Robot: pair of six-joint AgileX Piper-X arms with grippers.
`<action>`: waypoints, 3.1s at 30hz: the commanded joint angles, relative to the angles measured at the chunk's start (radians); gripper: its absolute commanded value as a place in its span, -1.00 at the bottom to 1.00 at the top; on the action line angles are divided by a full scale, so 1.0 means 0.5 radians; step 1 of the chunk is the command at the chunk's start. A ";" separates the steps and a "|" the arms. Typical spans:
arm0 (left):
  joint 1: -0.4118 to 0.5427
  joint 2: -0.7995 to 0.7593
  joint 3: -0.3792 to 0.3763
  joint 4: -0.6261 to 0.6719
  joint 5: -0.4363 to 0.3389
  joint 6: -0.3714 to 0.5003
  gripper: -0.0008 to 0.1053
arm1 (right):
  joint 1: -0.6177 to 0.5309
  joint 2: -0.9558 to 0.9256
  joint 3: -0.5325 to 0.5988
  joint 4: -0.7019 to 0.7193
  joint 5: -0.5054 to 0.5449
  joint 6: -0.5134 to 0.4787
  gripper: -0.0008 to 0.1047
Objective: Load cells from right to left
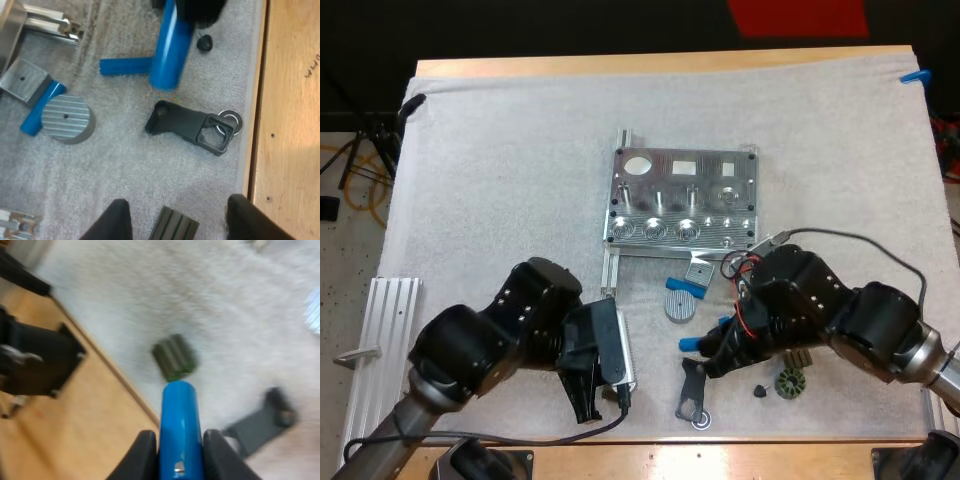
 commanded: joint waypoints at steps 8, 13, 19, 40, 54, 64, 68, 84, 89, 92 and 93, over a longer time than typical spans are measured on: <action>0.006 -0.292 -0.022 0.020 -0.302 -0.085 -0.17 | -0.009 -0.010 -0.265 0.356 0.415 -0.311 -0.99; 0.006 -0.441 -0.028 -0.005 -0.376 -0.412 -0.17 | -0.009 -0.010 -0.323 0.359 0.476 -0.312 -0.99; 0.006 -0.586 -0.028 -0.105 -0.446 -0.828 -0.17 | -0.009 -0.010 -0.339 0.355 0.480 -0.312 -0.99; 0.006 -0.684 -0.028 -0.107 -1.002 -1.324 -0.17 | -0.009 -0.010 -0.339 0.269 0.574 -0.356 -0.99; 0.006 -0.684 -0.028 -0.107 -0.990 -1.324 -0.17 | -0.291 0.143 -0.483 0.338 0.548 -0.446 -0.99; 0.006 -0.684 -0.028 -0.107 -0.990 -1.279 -0.17 | -0.406 0.508 -0.974 0.707 0.660 -0.893 -0.99; 0.006 -0.684 -0.028 -0.107 -0.990 -1.279 -0.17 | -0.406 0.643 -1.059 0.771 0.790 -0.990 -0.99; 0.006 -0.684 -0.028 -0.107 -0.986 -1.264 -0.17 | -0.406 0.961 -1.078 0.785 1.124 -1.260 -0.99; 0.006 -0.684 -0.028 -0.107 -0.933 -1.264 -0.17 | -0.487 1.066 -1.101 0.751 1.128 -1.255 -0.99; 0.006 -0.684 -0.028 -0.107 -0.927 -1.264 -0.17 | -0.560 1.112 -1.153 0.716 1.131 -1.234 -0.99; 0.006 -0.684 -0.028 -0.107 -0.927 -1.264 -0.17 | -0.575 1.116 -1.164 0.715 1.125 -1.228 -0.99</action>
